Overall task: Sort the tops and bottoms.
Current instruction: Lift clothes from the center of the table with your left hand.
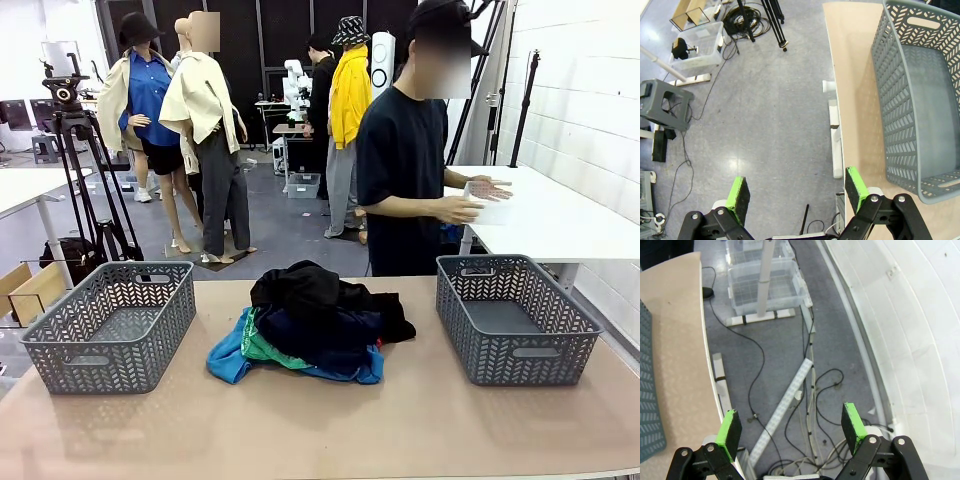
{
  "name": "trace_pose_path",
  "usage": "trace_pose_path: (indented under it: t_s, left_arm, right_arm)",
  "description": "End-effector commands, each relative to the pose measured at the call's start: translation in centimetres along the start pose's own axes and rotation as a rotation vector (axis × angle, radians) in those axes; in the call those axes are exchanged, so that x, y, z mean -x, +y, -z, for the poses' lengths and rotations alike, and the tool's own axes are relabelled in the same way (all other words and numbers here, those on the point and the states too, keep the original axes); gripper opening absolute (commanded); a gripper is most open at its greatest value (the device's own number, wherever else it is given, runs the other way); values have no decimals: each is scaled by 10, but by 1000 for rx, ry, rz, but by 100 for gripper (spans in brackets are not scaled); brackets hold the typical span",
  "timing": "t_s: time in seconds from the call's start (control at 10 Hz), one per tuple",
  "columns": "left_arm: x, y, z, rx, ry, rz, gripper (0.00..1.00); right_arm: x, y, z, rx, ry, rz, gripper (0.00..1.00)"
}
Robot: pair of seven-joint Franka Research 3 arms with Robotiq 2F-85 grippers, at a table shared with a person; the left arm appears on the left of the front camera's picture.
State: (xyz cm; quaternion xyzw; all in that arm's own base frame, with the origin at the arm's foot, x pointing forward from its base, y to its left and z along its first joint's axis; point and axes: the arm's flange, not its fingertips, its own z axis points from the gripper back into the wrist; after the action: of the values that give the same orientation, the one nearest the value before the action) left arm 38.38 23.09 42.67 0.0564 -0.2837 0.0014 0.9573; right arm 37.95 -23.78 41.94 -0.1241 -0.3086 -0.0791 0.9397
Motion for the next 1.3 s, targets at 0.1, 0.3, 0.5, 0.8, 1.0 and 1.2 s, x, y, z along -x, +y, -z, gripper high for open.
trace_pose_path:
  t_s: [0.1, 0.3, 0.5, 0.8, 1.0, 1.2]
  left_arm:
    - [2, 3, 0, -8, -9, 7, 100]
    - [2, 3, 0, -8, -9, 7, 100]
    - [2, 3, 0, -8, -9, 7, 100]
    - [2, 3, 0, -8, -9, 7, 100]
    - [2, 3, 0, -8, -9, 7, 100]
    - [2, 3, 0, -8, -9, 7, 100]
  right_arm:
    - [0, 0, 0, 0, 0, 2, 100]
    - [0, 0, 0, 0, 0, 2, 100]
    - [0, 0, 0, 0, 0, 2, 100]
    - [0, 0, 0, 0, 0, 2, 100]
    - [0, 0, 0, 0, 0, 2, 100]
    - [0, 0, 0, 0, 0, 2, 100]
